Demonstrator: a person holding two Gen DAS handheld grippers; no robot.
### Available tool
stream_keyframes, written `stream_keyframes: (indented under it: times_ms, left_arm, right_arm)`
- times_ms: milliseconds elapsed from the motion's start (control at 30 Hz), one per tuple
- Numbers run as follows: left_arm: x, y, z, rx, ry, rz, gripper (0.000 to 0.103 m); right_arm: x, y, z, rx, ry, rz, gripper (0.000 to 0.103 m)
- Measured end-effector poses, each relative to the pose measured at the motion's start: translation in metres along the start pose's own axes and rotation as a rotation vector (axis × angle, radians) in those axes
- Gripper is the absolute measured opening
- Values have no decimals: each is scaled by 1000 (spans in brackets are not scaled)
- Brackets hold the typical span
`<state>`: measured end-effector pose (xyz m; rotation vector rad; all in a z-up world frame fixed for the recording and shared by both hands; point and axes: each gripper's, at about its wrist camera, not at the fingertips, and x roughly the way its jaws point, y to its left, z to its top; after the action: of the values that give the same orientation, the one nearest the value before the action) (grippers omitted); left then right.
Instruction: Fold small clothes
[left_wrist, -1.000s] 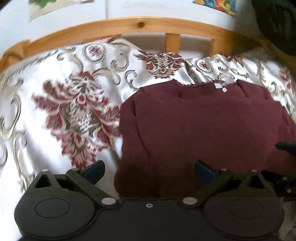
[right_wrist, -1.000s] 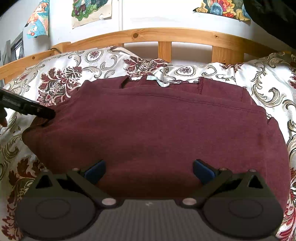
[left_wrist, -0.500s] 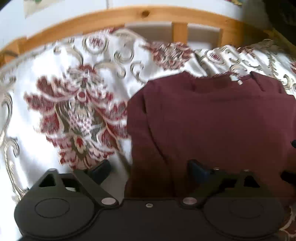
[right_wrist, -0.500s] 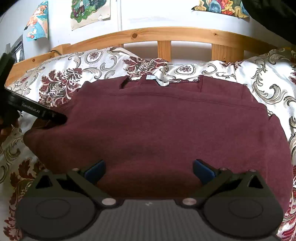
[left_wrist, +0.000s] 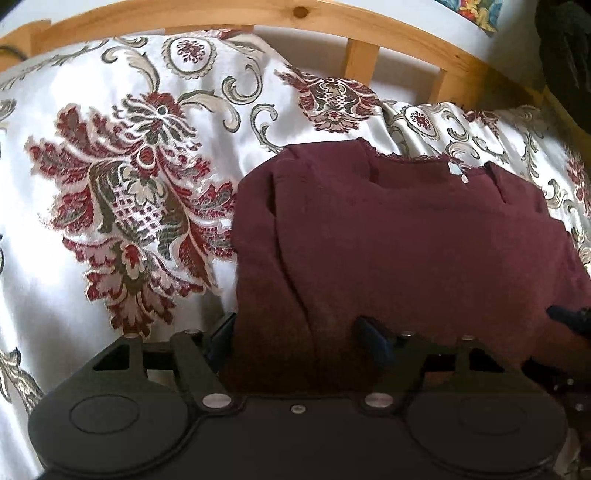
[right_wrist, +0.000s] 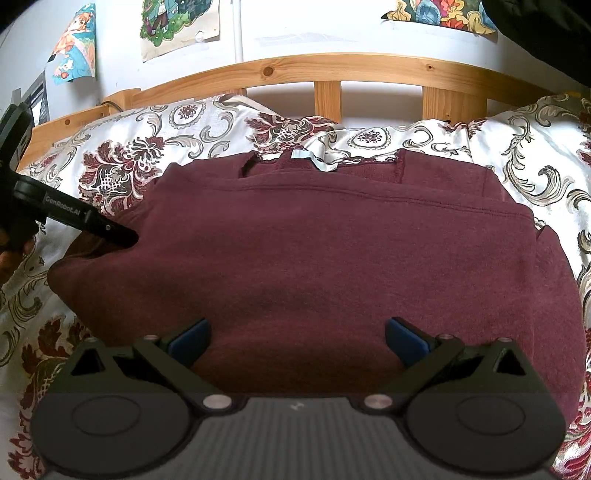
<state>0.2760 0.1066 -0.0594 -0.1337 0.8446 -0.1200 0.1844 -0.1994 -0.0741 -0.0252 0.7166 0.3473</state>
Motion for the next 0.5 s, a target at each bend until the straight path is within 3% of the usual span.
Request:
stream_keyframes:
  times_ms: [100, 200, 500]
  left_arm:
    - [-1, 1, -1, -19, 0, -6, 69]
    - [-2, 4, 1, -64, 12, -9, 52]
    - [-12, -2, 11, -86, 19, 9, 22]
  right_arm:
    - [0, 0, 0, 0, 0, 0, 103]
    - [0, 0, 0, 0, 0, 0, 103]
    - [0, 0, 0, -1, 5, 3, 103]
